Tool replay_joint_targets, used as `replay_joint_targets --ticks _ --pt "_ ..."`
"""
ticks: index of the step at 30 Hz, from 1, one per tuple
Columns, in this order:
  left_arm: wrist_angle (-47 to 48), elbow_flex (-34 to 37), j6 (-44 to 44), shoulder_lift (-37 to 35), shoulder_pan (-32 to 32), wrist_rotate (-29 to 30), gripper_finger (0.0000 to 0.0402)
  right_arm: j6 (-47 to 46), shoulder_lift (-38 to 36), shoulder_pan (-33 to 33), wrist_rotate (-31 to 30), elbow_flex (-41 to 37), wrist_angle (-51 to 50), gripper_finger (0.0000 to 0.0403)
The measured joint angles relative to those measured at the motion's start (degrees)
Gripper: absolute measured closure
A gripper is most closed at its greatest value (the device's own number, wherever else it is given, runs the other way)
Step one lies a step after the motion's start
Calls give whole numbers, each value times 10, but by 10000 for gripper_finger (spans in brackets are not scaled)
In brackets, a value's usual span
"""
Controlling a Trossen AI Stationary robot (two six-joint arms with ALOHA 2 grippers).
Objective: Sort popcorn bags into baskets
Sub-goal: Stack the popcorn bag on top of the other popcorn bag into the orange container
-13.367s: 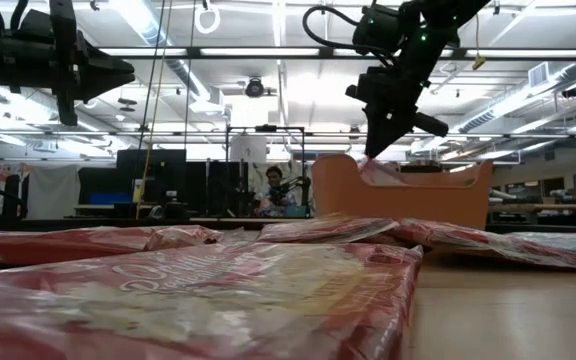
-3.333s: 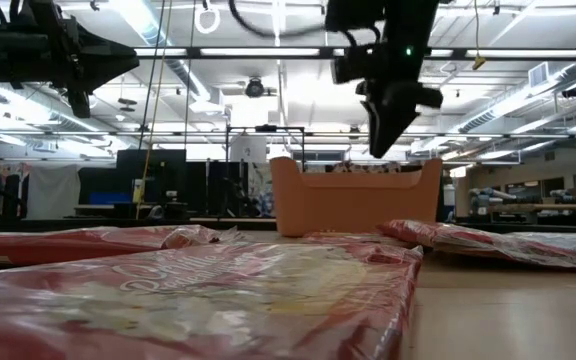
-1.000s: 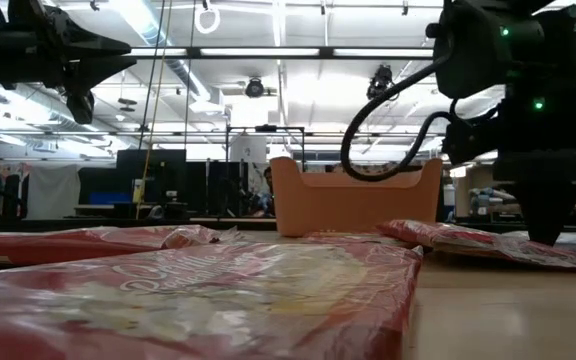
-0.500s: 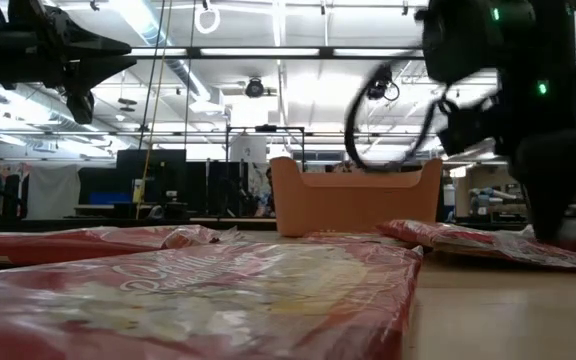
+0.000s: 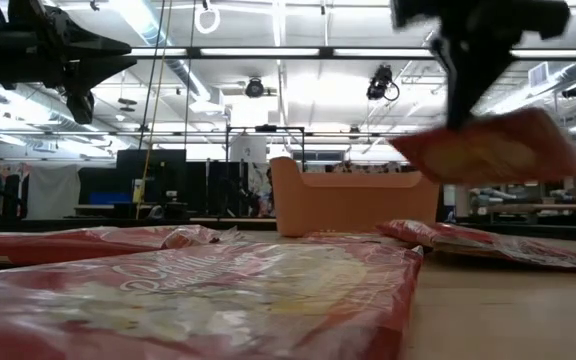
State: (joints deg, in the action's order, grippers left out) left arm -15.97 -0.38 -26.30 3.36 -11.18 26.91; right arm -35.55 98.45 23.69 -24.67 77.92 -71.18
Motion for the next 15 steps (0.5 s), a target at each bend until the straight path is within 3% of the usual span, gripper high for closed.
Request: replay_joint_targets --ticks 8,15 --pt "0 0 0 0 0 3 328 328 -1 8 -136 58 62 401" --pt "0 0 0 0 0 4 328 566 -1 -60 -178 37 153 400"
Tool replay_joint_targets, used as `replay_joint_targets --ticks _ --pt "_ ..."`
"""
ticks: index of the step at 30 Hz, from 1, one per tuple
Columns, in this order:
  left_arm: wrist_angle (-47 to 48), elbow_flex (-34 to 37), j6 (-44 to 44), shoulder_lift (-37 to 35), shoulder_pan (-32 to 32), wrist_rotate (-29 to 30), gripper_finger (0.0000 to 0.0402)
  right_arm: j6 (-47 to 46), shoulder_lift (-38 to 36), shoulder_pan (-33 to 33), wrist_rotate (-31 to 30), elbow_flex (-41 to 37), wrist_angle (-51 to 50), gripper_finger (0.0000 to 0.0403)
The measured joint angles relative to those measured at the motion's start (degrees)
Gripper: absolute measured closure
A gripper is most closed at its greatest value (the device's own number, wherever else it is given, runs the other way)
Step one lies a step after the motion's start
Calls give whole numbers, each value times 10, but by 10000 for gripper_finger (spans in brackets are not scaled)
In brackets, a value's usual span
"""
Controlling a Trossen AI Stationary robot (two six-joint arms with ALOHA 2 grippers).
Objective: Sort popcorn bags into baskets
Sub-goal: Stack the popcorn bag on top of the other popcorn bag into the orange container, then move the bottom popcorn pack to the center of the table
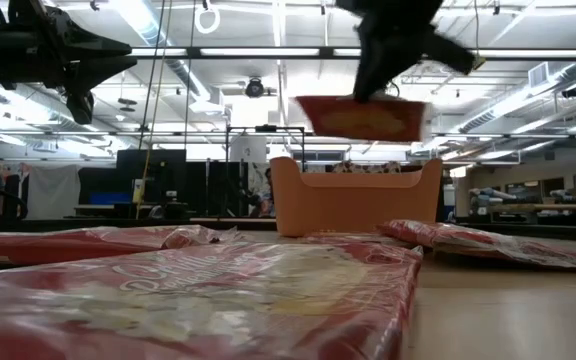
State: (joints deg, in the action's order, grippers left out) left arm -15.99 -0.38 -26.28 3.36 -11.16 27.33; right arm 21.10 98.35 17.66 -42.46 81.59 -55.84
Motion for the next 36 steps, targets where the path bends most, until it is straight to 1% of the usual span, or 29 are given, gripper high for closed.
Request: replay_joint_targets --ticks 5,11,14,17,21,24,28,30,31,36 --pt "0 0 0 0 0 0 328 131 0 -74 22 -22 69 400" --pt "0 0 0 0 0 0 328 230 0 -172 47 -57 128 400" --pt "0 0 0 0 0 0 328 243 0 -216 77 -76 151 399" --pt "0 0 0 0 0 0 328 235 0 -257 108 -98 167 390" --pt "0 0 0 0 0 0 328 182 0 -289 134 -123 168 351" --pt "0 0 0 0 0 0 328 136 0 -287 123 -128 158 313" --pt "0 0 0 0 1 0 328 72 0 -252 48 -116 148 275" --pt "0 0 0 0 1 0 328 40 -1 -228 29 -97 148 264" --pt "0 0 0 0 1 0 328 26 -1 -215 31 -86 147 260" --pt "0 0 0 0 1 0 328 -39 -1 -151 89 -30 147 258"
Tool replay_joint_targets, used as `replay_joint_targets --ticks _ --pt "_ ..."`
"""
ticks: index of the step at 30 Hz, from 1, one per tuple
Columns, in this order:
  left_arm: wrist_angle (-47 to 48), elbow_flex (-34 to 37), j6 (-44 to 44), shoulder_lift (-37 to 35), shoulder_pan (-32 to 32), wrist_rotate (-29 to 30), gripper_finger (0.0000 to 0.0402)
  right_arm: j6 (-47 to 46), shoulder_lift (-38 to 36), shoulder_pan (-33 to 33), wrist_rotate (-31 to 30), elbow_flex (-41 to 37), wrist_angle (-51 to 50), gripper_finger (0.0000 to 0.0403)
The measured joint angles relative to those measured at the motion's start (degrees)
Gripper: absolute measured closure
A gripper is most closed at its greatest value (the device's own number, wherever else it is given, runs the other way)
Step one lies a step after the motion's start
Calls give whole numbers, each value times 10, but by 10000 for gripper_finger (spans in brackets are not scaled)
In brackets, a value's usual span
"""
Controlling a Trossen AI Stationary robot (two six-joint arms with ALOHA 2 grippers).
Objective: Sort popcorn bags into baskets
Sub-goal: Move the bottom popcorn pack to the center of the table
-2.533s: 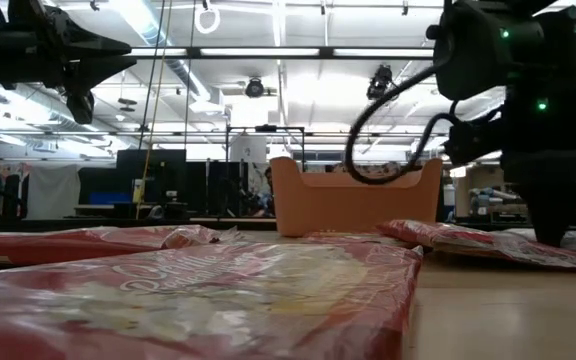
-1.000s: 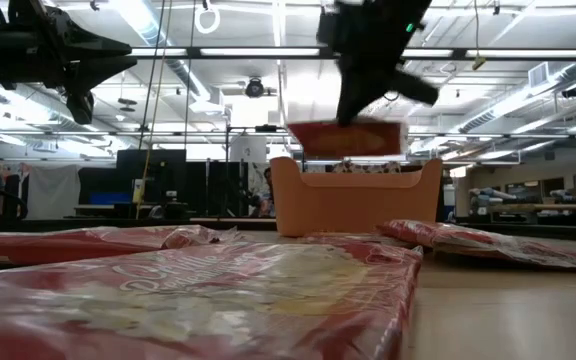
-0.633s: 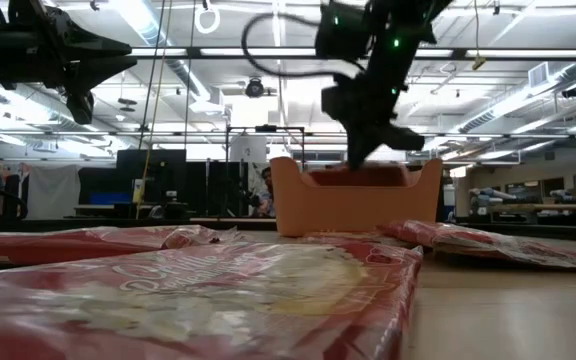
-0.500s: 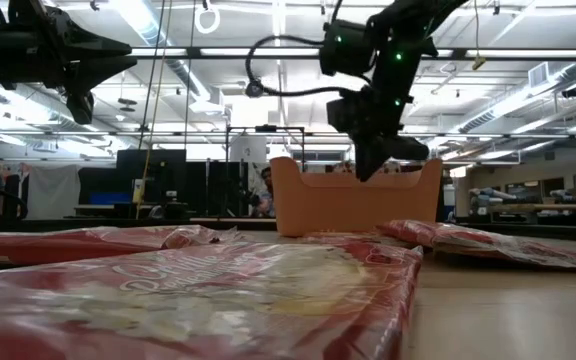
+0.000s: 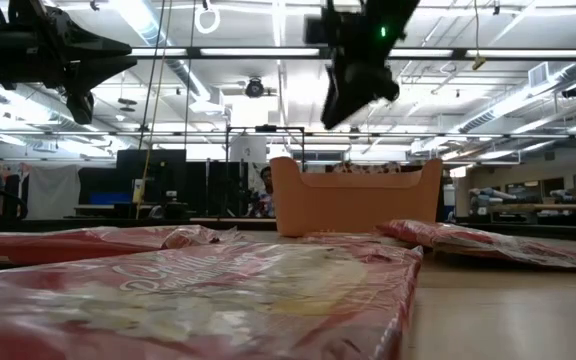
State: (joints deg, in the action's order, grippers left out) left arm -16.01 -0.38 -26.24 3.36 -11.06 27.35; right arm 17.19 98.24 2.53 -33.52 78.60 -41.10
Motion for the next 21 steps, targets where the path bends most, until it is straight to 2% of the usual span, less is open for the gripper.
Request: replay_joint_targets --ticks 4,11,15,21 --pt "0 0 0 0 0 0 328 -63 0 37 22 22 1 258" --pt "0 0 0 0 0 15 328 -140 0 82 96 22 2 259" --pt "0 0 0 0 0 15 328 -167 2 106 108 22 3 259" --pt "1 0 0 0 0 24 328 -172 45 137 120 21 21 259"
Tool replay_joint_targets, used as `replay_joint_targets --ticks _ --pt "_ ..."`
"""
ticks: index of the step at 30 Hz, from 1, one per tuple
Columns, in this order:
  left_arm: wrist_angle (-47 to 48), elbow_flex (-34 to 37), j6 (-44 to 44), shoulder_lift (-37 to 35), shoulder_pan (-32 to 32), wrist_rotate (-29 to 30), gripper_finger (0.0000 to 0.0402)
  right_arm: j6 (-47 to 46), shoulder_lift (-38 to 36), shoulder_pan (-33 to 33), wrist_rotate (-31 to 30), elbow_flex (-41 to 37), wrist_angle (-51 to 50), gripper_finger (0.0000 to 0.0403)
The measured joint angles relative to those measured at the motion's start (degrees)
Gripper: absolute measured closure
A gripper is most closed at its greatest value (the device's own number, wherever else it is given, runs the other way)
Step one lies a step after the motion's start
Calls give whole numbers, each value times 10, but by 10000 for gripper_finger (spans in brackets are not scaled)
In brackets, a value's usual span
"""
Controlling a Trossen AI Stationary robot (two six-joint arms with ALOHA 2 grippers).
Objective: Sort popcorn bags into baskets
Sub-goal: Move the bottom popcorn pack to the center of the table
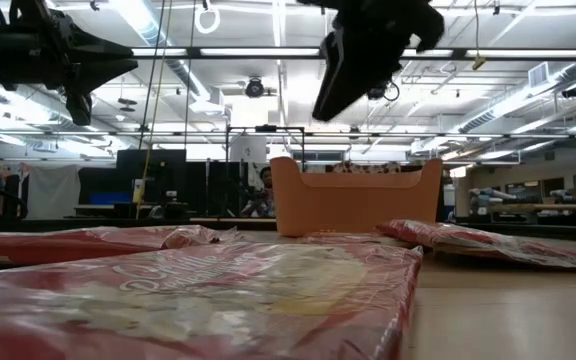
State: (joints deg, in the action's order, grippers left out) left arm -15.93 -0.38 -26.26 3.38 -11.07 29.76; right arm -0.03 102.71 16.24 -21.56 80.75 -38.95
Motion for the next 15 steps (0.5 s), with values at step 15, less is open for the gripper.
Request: replay_joint_targets --ticks 15 --pt "0 0 0 2 0 1 328 -33 101 59 217 24 117 256"
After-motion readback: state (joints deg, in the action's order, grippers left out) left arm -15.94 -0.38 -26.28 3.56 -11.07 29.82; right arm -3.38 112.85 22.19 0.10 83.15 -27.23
